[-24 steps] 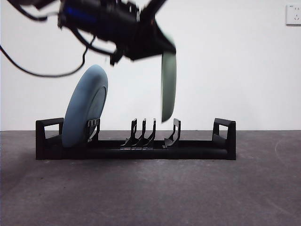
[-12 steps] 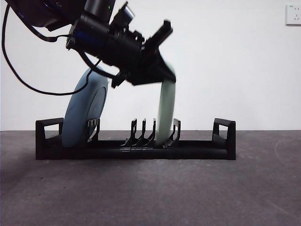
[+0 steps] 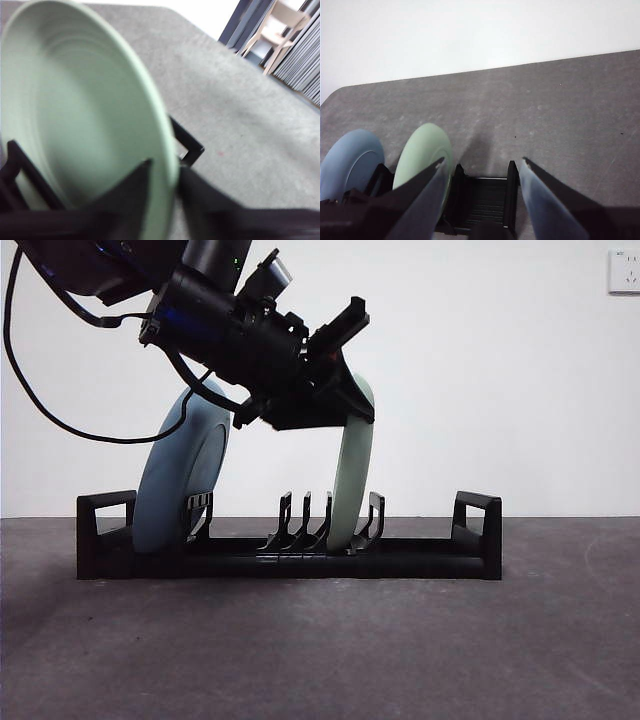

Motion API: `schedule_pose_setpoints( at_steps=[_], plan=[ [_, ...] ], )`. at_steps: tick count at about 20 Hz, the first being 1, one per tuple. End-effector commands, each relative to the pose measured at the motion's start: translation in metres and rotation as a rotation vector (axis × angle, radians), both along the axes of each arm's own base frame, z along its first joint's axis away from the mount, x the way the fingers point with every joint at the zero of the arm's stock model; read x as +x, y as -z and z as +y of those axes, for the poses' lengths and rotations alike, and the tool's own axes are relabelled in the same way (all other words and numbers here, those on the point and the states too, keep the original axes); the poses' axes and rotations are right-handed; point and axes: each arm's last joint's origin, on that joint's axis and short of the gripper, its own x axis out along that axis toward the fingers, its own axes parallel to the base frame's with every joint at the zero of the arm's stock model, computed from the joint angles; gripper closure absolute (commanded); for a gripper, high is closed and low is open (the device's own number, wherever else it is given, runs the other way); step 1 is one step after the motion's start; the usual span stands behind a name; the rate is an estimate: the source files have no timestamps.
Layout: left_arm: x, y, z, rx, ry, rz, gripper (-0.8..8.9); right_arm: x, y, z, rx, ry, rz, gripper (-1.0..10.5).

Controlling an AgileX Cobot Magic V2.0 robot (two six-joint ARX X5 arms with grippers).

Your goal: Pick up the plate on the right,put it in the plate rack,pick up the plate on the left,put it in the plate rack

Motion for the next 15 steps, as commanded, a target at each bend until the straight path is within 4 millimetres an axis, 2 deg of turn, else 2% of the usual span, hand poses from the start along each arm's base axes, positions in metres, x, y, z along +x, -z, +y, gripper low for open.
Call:
schedule_pose_setpoints(
  at_steps=[1, 4, 7, 12, 15],
  plan=[
    [-0.001, 0.004, -0.003, 0.014, 0.021, 0.002, 5.56, 0.001, 0.000, 0.000, -0.004, -0.003, -0.003, 7.0],
    [-0.005, -0.001, -0.002, 0.011, 0.037, 0.005, 5.52, 0.001, 0.001, 0.000, -0.006, -0.003, 0.006, 7.0],
    [-0.012, -0.015, -0.001, 0.027, 0.060, -0.055, 5.51, 0.001, 0.004, 0.000, -0.017, -0.007, 0.029, 7.0],
    [-0.033, -0.054, 0.011, 0.094, 0.070, -0.202, 5.54, -0.002, 0.010, 0.000, -0.074, -0.037, 0.084, 7.1],
    [-0.051, -0.082, 0.026, 0.176, -0.001, -0.298, 5.73, -0.005, 0.015, -0.001, -0.114, -0.054, 0.132, 8.3]
  ],
)
